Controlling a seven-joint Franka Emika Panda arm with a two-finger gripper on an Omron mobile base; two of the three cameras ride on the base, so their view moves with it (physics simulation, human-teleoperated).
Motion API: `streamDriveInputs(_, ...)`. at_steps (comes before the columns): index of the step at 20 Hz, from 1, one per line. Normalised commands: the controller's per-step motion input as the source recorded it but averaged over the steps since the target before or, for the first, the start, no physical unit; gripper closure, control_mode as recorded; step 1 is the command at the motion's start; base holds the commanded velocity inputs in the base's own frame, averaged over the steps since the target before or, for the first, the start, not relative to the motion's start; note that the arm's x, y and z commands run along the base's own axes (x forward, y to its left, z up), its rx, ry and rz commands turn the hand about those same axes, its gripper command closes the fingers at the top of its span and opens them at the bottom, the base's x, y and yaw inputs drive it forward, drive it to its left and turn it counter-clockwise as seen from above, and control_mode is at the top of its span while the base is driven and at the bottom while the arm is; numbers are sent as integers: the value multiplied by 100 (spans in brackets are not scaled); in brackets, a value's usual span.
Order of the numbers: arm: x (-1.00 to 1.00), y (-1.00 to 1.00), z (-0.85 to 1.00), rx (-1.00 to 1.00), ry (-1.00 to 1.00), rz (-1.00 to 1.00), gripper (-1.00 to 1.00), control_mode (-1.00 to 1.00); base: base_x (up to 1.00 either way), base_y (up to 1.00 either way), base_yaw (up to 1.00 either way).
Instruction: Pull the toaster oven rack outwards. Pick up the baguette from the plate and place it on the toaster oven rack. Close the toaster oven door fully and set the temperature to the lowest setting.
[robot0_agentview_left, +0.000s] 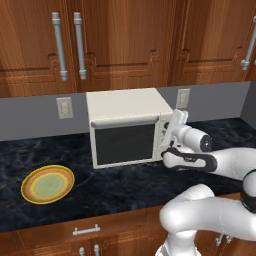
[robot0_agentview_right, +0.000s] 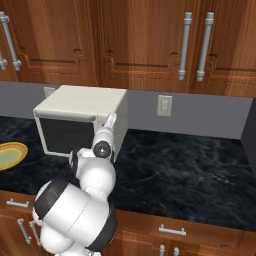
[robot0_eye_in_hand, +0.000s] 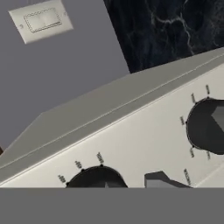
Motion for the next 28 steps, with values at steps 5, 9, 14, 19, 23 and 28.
streamDriveInputs(5,52,0,-4,-85,2,50,100,-100,0,0,0)
streamDriveInputs(9,50,0,-17,-93,5,51,100,-100,0,0,0)
streamDriveInputs(14,43,0,-32,-100,10,49,100,-100,0,0,0)
streamDriveInputs(19,36,0,-37,-100,9,49,100,-100,0,0,0)
streamDriveInputs(23,37,0,-31,-100,14,44,100,-100,0,0,0)
streamDriveInputs(28,46,0,-14,-100,15,40,100,-100,0,0,0)
